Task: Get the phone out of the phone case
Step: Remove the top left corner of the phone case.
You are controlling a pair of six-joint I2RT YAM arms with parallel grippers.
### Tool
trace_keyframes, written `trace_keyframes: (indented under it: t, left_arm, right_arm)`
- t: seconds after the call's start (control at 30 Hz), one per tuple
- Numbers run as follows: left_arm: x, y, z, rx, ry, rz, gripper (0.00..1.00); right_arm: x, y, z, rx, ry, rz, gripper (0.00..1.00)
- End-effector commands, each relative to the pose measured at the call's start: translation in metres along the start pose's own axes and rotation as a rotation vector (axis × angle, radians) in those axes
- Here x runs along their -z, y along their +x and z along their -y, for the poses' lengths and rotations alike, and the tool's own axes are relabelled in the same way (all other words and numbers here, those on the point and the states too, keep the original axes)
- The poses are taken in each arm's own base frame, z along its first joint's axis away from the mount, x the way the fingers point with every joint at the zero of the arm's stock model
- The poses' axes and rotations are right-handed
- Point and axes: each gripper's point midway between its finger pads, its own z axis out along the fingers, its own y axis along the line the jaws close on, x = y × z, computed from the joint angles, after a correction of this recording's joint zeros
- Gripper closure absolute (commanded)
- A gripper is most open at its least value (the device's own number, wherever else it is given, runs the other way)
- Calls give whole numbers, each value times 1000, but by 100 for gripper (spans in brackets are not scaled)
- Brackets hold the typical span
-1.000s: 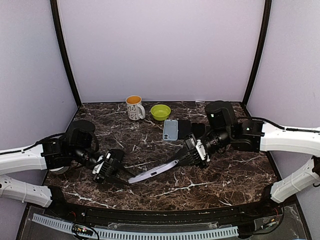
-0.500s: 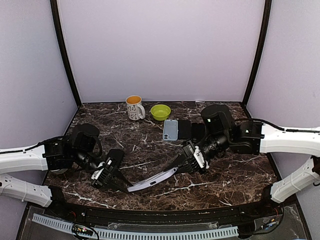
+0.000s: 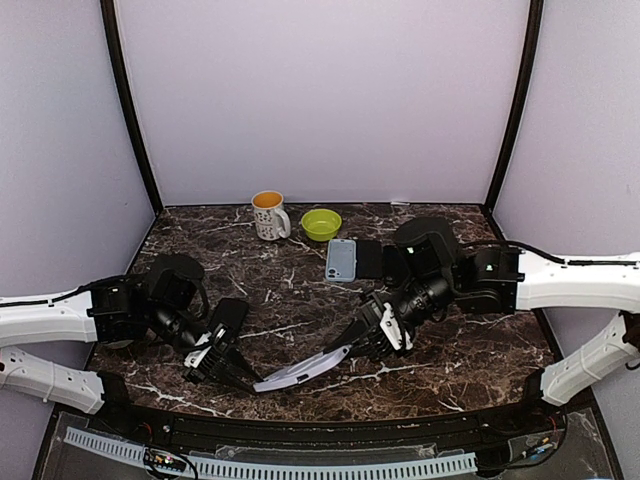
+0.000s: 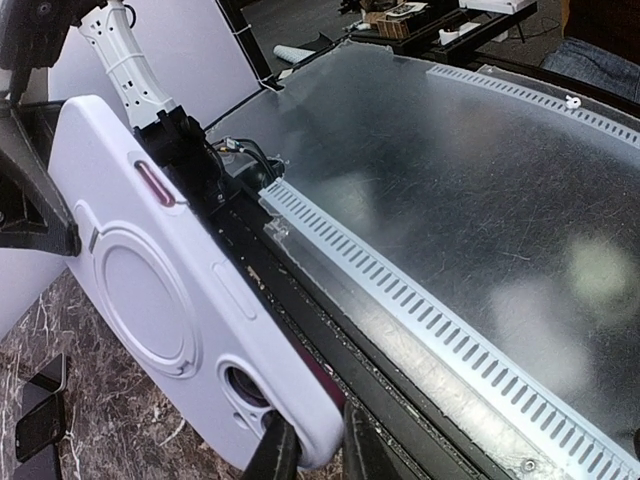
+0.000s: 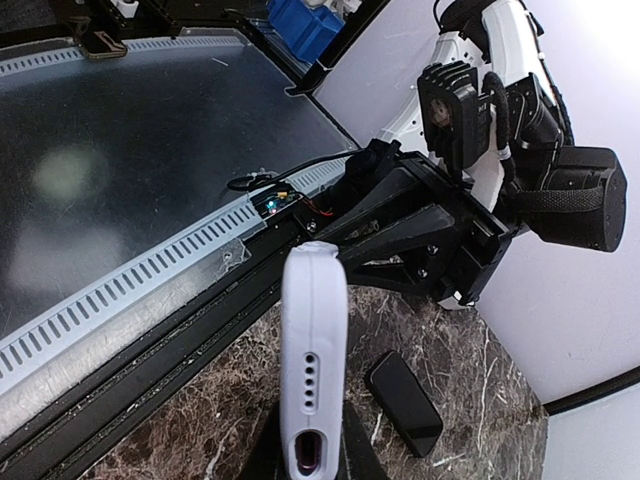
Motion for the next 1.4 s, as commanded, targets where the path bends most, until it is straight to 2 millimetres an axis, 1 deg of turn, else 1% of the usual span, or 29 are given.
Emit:
trace_keyframes:
  t: [0.0, 0.23, 0.43, 0.53, 0.67, 0.77, 0.97, 1.07, 1.2, 1.23, 1.37]
  left_arm:
    - [3, 1, -22, -73, -90, -39, 83]
    - [5, 9, -28, -99, -133, -90, 84]
    - [12, 13, -46, -108, -237, -147, 82]
    - [14, 14, -52, -99, -267, -162, 81]
    - [14, 14, -54, -77, -267, -165, 79]
    - [13, 17, -51, -78, -248, -178, 79]
    - [16, 21, -49, -99, -250, -206, 79]
    - [19, 23, -53, -104, -278, -225, 75]
    - [23, 27, -62, -104, -328, -255, 64]
    - [24, 29, -65, -99, -348, -272, 60]
    - [31, 33, -76, -106, -416, -309, 54]
  right_arm:
    - [-13, -29, 0, 94, -37, 82, 100]
    - [-24, -27, -15, 85, -90, 62, 100]
    - [-26, -24, -26, 69, -120, 43, 100]
    - [-27, -26, -30, 61, -133, 41, 100]
    - [-27, -27, -36, 52, -146, 38, 100]
    - [-26, -28, -39, 49, -152, 36, 100]
    - [-29, -22, -51, 51, -193, 0, 100]
    - [-29, -20, -53, 53, -202, -11, 100]
    - [-30, -20, -54, 51, -206, -11, 100]
    - [-31, -19, -55, 51, -208, -12, 100]
    - [-31, -16, -56, 48, -212, -25, 100]
